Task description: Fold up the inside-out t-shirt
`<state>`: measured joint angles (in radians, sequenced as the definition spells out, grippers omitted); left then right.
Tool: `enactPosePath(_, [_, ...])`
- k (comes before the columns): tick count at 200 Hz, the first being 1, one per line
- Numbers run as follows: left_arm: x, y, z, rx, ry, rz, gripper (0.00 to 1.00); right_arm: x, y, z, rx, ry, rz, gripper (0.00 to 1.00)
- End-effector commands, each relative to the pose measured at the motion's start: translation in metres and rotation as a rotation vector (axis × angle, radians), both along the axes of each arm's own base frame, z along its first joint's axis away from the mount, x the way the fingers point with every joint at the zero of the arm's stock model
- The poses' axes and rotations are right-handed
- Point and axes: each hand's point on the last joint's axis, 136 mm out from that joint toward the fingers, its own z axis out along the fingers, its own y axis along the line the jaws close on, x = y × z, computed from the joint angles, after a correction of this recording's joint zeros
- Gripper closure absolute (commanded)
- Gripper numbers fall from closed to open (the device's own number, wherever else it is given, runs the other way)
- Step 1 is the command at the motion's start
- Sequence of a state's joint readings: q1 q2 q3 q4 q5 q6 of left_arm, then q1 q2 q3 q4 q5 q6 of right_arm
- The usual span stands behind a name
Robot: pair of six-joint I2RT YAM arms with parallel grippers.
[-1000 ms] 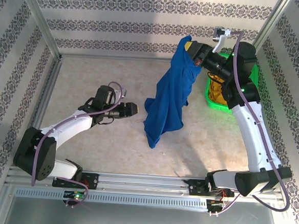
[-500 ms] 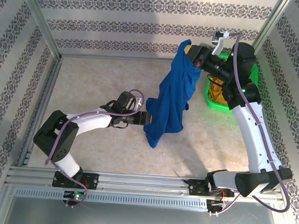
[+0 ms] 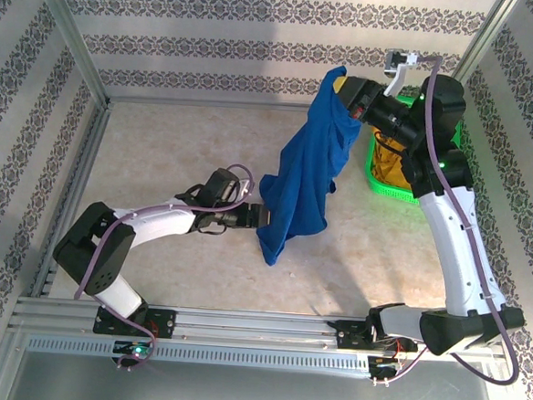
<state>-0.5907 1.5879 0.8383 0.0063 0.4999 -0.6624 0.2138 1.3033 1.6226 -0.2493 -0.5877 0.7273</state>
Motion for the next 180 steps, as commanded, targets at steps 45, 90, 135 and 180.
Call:
enactPosePath(45, [-0.025, -0.041, -0.027, 0.003, 0.184, -0.102, 0.41, 0.004, -0.002, 0.086, 0.053, -0.183, -0.027, 1.0])
enactPosePath(90, [0.021, -0.029, 0.019, 0.073, 0.017, -0.055, 1.0, -0.015, -0.014, 0.18, 0.084, -0.378, -0.055, 1.0])
enactPosePath(135, [0.1, 0.077, 0.162, -0.047, -0.288, 0.31, 1.0, -0.02, -0.047, 0.21, 0.111, -0.442, -0.173, 1.0])
enactPosePath(180, [0.117, 0.143, 0.313, -0.411, -0.661, 0.559, 1.0, -0.012, -0.066, 0.185, 0.04, -0.396, -0.285, 1.0])
